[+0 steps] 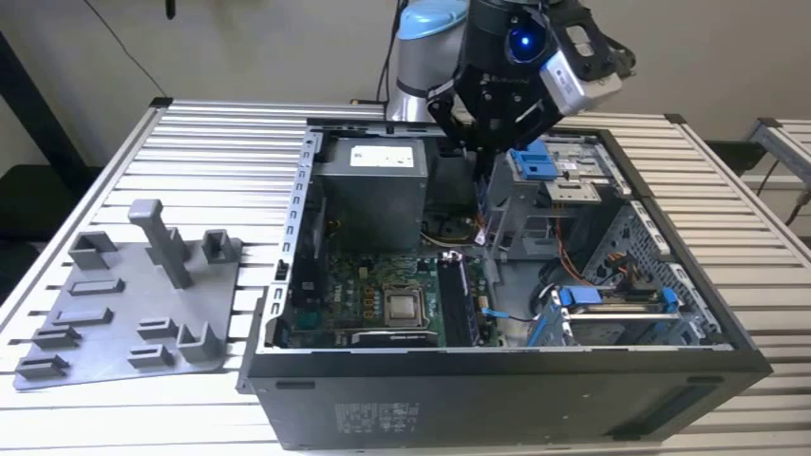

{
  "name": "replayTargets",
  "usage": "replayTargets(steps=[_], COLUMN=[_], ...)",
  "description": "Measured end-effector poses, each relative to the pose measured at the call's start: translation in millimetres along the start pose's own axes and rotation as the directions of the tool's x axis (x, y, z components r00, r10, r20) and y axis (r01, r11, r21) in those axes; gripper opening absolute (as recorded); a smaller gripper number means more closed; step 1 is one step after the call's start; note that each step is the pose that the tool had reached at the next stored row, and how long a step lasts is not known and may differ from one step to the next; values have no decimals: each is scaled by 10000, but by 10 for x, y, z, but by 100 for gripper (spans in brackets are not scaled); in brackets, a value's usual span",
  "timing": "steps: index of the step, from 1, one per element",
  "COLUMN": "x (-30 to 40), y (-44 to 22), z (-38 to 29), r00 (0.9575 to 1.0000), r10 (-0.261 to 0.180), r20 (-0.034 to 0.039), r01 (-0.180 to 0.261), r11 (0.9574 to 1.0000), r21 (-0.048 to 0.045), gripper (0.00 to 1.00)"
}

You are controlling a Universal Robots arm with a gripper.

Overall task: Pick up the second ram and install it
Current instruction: 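Insert the second ram into the second slot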

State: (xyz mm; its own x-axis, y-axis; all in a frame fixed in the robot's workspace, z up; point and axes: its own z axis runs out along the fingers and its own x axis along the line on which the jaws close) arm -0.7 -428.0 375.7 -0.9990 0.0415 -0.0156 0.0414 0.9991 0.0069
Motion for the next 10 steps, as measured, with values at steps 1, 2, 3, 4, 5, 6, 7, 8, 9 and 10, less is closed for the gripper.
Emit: replayTargets(steps=[1,2,3,4,5,6,7,8,9,10], x=[0,0,-1,-1,-1,-2,-2,-2,-2,-2], y=[0,0,0,0,-1,-4,-4,-4,-4,-4], z=[19,36,54,73,91,109,127,136,135,135], r00=[10000,10000,10000,10000,10000,10000,10000,10000,10000,10000], r10=[0,0,-1,-1,0,-1,-1,0,-1,-1], r20=[-11,-20,-31,-45,-52,-52,-53,-53,-53,-54], r01=[0,0,1,1,0,1,1,0,1,1], r11=[10000,10000,10000,10000,10000,10000,10000,10000,10000,10000], r21=[0,1,0,1,2,2,1,1,3,4], gripper=[14,14,14,14,14,14,14,14,14,14])
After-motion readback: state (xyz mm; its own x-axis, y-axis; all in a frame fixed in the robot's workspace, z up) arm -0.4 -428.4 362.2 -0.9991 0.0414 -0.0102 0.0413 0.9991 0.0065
